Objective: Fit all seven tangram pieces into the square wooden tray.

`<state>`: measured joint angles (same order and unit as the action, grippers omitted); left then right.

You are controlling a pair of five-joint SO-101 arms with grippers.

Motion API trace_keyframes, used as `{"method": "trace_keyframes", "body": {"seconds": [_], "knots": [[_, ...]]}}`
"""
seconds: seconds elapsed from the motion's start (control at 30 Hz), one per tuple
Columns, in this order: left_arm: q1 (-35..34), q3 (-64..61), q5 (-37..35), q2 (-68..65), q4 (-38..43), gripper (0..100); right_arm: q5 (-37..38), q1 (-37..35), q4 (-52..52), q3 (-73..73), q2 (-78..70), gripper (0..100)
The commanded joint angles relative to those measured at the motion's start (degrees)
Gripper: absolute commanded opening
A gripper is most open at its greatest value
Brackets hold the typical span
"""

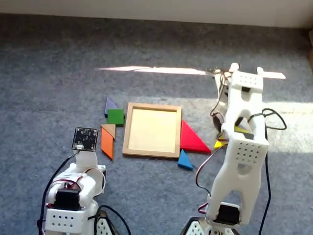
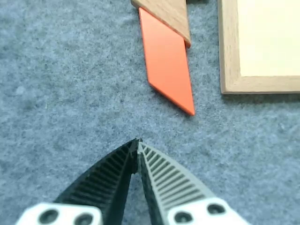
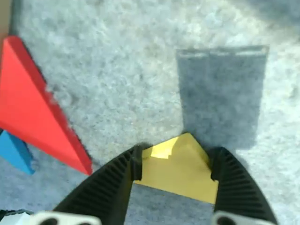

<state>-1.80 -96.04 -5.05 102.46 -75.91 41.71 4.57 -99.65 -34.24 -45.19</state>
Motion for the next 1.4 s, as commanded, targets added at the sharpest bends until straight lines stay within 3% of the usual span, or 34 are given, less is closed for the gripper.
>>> {"method": "trace_keyframes", "body": {"seconds": [0.0, 0.43, 0.67, 0.87, 1.03, 1.07, 1.37], "knots": [[0.4, -1.1, 0.4, 1.8, -0.3, 1, 3.9, -1.1, -1.2, 5.1, 6.7, 23.8], [0.4, -1.1, 0.4, 1.8, -0.3, 1, 20.7, 1.3, -1.2, 19.9, 14.5, 23.8], [0.4, -1.1, 0.4, 1.8, -0.3, 1, 22.2, -0.1, -1.1, 24.6, 28.1, 23.8], [0.4, -1.1, 0.4, 1.8, -0.3, 1, 7.3, -3.6, 4.0, 25.5, 32.8, 22.6], [0.4, -1.1, 0.4, 1.8, -0.3, 1, -7.3, -6.9, 14.9, 34.2, 33.4, 0.5], [0.4, -1.1, 0.4, 1.8, -0.3, 1, -9.3, -7.3, 16.8, 35.8, 33.4, 0.4], [0.4, -1.1, 0.4, 1.8, -0.3, 1, -14.3, -7.4, 26.9, 50.9, 33.5, 1.2]]}}
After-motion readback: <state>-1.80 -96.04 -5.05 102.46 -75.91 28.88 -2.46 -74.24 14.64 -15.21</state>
